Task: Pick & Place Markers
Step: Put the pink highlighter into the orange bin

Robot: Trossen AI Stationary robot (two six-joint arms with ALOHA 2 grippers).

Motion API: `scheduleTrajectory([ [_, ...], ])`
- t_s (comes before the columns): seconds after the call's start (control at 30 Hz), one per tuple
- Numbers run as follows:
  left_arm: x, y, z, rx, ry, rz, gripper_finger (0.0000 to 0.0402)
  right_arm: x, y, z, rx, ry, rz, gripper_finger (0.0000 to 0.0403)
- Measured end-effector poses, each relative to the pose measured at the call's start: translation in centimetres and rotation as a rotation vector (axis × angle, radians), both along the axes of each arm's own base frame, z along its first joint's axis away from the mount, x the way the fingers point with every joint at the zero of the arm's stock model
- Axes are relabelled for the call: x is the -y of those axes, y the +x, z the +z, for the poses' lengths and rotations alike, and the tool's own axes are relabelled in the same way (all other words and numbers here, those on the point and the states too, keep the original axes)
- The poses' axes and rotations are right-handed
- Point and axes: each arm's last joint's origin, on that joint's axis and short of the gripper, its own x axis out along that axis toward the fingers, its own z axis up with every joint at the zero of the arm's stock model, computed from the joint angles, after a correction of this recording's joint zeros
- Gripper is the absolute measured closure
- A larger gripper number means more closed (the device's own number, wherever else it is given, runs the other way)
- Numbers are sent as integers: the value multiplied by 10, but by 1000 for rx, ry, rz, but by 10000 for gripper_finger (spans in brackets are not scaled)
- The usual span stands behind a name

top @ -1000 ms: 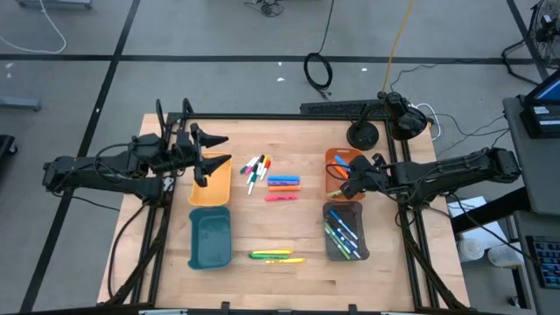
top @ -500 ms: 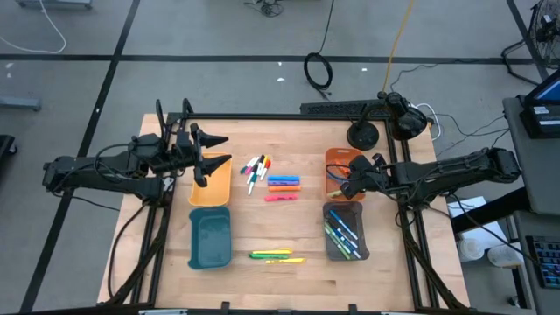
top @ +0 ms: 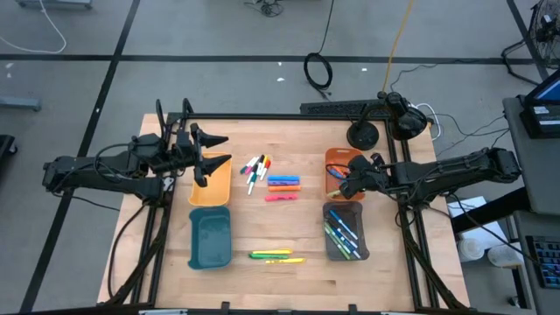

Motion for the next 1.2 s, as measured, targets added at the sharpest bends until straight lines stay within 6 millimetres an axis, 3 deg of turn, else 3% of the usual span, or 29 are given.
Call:
scheduleTrajectory([
  [0.33,0,0,0,0,0,0,119,-14,22,16,184,-139,248,269],
  [0.6,0,0,0,0,0,0,119,-31,27,5,396,-193,518,251],
  [0.83,0,0,0,0,0,0,119,-34,40,-6,417,-187,561,215],
  [0.97,0,0,0,0,0,0,119,-38,58,-8,396,-174,591,193],
  [1.2,0,0,0,0,0,0,119,-45,108,5,279,-171,672,185],
])
